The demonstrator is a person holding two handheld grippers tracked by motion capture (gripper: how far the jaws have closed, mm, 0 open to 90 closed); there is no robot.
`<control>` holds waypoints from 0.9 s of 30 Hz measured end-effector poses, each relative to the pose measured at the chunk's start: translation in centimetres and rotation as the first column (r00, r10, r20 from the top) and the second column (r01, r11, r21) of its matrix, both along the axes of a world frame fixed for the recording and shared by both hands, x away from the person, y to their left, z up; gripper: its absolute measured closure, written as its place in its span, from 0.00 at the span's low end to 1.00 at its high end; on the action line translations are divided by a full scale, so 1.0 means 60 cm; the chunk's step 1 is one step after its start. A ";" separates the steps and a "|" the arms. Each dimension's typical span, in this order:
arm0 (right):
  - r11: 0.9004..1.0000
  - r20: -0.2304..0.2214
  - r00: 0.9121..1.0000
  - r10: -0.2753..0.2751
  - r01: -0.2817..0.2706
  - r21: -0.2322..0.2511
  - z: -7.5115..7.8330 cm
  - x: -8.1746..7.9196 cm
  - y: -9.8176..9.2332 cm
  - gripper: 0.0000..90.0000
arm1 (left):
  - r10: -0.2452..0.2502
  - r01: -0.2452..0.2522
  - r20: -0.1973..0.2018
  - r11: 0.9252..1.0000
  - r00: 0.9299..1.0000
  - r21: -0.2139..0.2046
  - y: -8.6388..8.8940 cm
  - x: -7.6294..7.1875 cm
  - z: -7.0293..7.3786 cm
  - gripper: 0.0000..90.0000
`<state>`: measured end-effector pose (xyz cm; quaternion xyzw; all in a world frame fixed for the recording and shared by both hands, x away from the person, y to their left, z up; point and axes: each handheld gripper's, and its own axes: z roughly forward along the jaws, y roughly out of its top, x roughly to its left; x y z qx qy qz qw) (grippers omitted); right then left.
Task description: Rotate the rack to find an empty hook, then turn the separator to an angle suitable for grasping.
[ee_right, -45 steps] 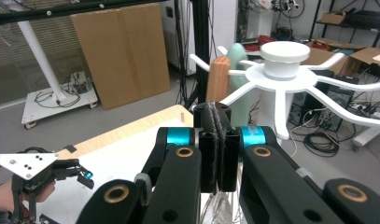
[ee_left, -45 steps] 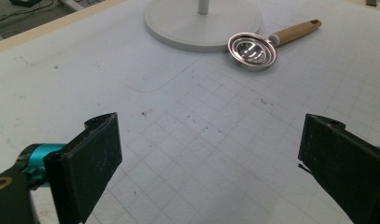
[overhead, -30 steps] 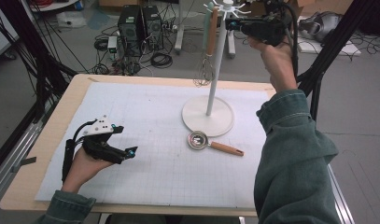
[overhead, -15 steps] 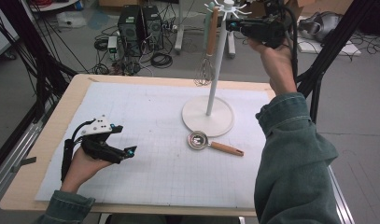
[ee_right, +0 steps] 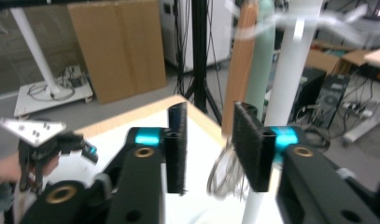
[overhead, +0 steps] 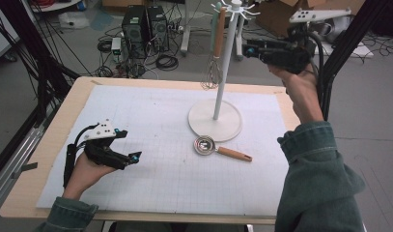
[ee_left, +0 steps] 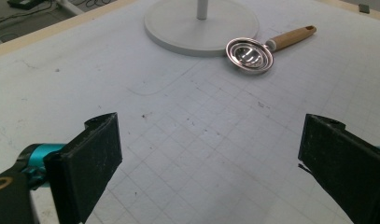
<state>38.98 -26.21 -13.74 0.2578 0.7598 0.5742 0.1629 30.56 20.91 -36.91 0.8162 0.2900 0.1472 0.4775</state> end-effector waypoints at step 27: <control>0.999 -0.161 0.987 -0.010 0.002 -0.048 -0.208 -0.040 -0.033 0.40 | -0.026 0.026 -0.006 1.000 1.000 0.009 -0.006 -0.003 0.001 0.07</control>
